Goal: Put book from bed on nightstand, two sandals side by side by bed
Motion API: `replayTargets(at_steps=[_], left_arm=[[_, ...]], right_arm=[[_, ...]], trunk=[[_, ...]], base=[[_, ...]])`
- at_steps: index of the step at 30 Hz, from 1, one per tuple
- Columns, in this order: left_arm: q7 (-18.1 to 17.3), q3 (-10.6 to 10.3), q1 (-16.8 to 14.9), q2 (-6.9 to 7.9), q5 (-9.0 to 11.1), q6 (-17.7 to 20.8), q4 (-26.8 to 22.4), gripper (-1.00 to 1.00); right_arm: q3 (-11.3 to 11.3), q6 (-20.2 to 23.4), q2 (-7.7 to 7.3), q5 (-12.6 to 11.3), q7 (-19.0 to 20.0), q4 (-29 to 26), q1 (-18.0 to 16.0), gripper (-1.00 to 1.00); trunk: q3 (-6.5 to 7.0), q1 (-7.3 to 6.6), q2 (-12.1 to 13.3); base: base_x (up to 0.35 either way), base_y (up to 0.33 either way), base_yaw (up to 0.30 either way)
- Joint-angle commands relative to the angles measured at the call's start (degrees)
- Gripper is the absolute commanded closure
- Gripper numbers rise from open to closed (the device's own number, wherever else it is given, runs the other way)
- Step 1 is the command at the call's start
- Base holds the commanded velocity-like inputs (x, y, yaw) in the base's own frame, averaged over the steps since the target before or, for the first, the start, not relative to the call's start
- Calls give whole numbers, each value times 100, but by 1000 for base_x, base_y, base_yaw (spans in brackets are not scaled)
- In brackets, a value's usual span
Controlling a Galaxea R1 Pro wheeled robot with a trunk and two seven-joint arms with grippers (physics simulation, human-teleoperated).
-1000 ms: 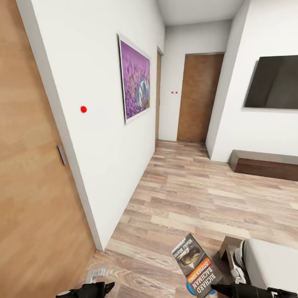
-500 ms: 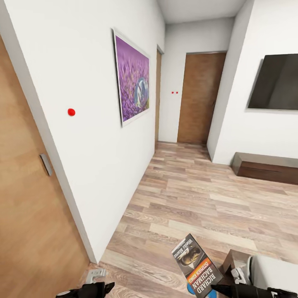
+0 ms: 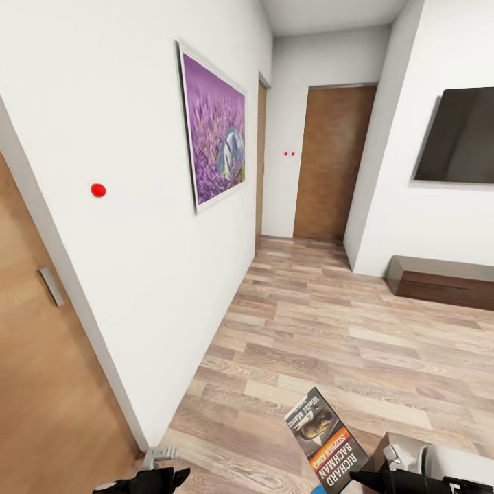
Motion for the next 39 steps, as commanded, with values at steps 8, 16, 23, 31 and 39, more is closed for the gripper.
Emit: replayTargets(at_steps=[8,16,23,31,39], left_arm=[[-12,41,-7,5,-61,-32,3,-100],[-24,41,-8,4,-61,-24,3,-100],[-21,41,-9,1,-61,-22,4,-100],[-20,41,-7,5,-61,-22,3,-100],[-20,41,-7,5,-61,-31,2,-100]], right_arm=[[-42,60,8,42,30,0,-7,100],[-43,60,11,42,30,0,-7,100],[-40,60,12,42,30,0,-7,100],[-39,60,12,51,30,0,-7,100],[-39,60,12,51,30,0,-7,100]], trunk=[[-13,5,-13],[-13,5,-13],[-13,5,-13],[-13,5,-13],[-13,5,-13]], base=[[63,48,0],[265,150,0],[329,11,0],[332,26,0],[332,8,0]])
